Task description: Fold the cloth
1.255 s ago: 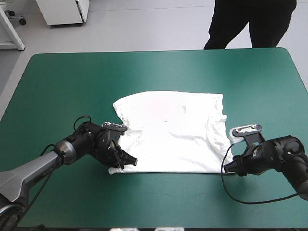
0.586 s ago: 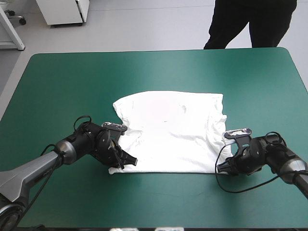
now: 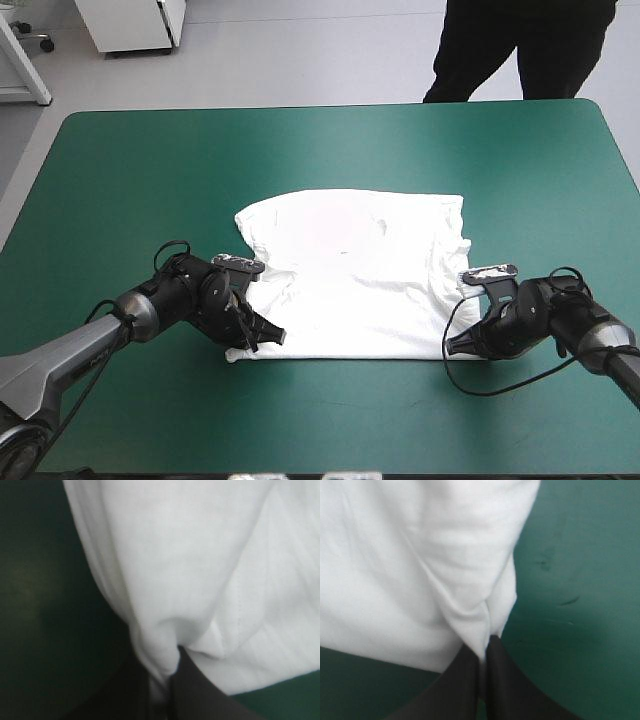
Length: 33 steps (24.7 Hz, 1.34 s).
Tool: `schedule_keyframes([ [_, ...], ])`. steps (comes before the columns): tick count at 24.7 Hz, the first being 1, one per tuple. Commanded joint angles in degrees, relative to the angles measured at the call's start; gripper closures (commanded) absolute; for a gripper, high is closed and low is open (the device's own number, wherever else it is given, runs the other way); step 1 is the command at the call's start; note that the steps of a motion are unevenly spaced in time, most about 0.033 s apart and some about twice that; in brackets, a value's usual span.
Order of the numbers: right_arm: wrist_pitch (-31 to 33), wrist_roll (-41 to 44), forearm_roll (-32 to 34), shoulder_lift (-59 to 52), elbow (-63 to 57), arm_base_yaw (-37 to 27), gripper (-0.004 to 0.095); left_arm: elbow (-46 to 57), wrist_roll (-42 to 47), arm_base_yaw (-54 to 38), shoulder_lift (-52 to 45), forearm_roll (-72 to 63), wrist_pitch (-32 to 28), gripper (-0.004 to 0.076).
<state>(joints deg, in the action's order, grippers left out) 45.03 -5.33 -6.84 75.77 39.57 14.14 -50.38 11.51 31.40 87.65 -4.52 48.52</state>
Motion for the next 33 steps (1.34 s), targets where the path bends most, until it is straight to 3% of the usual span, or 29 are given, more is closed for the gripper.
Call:
schedule_keyframes([
  [1,3.3,-0.1,-2.2,-0.4,2.4,0.0,0.0925,0.0,0.5,0.6,-0.5,0.0,-2.7,0.0733],
  [8,18.0,2.1,-2.7,-8.3,14.8,0.0,0.0925,-0.3,1.6,0.6,-13.6,-1.5,0.0,0.0733],
  [16,22.3,5.8,-2.7,-11.9,21.4,0.0,0.0925,-4.5,2.8,0.6,-22.6,-0.2,4.3,0.0733],
  [20,20.5,6.0,-2.7,-11.9,24.0,0.0,0.0925,-8.5,4.3,0.6,-22.2,3.9,4.1,0.0733],
  [25,14.0,7.6,-2.6,-11.8,26.4,0.0,0.0925,-13.2,5.8,0.6,-20.3,10.6,3.1,0.0733],
  [33,0.4,10.7,2.2,-9.5,26.8,-0.1,0.0925,-13.9,12.3,0.6,-15.4,22.0,-9.3,0.0733],
])
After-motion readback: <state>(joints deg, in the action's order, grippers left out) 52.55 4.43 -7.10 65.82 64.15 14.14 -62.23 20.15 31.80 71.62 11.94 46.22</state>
